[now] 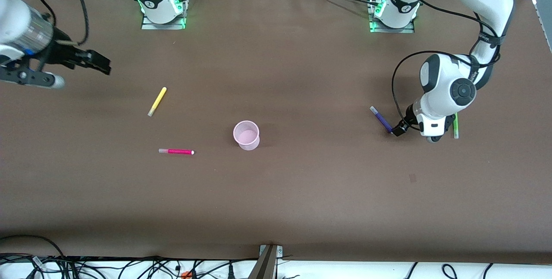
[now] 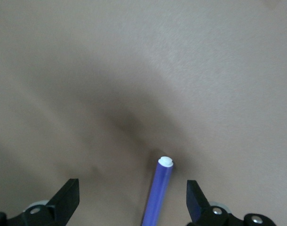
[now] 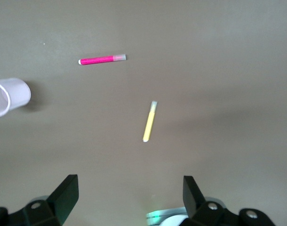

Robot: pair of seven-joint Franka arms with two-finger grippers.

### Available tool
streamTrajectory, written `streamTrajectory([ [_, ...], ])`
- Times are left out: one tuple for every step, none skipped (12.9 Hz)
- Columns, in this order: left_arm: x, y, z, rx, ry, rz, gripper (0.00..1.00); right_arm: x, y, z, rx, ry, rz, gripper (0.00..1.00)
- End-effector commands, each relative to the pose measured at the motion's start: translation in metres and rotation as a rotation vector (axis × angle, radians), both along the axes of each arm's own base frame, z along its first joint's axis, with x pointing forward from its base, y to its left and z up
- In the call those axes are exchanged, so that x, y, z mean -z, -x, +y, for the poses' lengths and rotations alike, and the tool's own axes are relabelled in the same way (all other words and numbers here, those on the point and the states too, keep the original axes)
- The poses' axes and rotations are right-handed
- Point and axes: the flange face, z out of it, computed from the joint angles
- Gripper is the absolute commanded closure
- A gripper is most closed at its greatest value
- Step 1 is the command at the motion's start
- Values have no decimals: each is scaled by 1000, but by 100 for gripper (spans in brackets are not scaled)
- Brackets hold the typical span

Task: Organize pens into pink holder with both arms
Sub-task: 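Grasp the pink marker with the right gripper while the left gripper holds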

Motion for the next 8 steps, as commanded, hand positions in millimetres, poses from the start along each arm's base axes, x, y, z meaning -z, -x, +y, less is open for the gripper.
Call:
streamTrajectory([
  [19,2,-7,-28,8,-1,0,45,-21,16,193,-15,80,2],
  [27,3,-11,-21,8,6,0,66,-32,20,255,-20,93,2],
  [31,3,-13,-19,8,4,5,90,-43,23,309,-12,100,2],
  [32,2,-14,-17,8,4,12,117,-56,27,366,-10,103,2],
  [33,2,-17,-12,10,4,13,141,-67,30,417,-19,104,2],
  [30,-1,-18,-16,12,-4,13,169,-77,34,473,-28,105,2],
  [31,-2,-18,-16,12,-3,13,193,-87,42,525,-32,93,2],
  [35,-1,-19,-14,12,3,13,219,-96,47,569,-25,78,2],
])
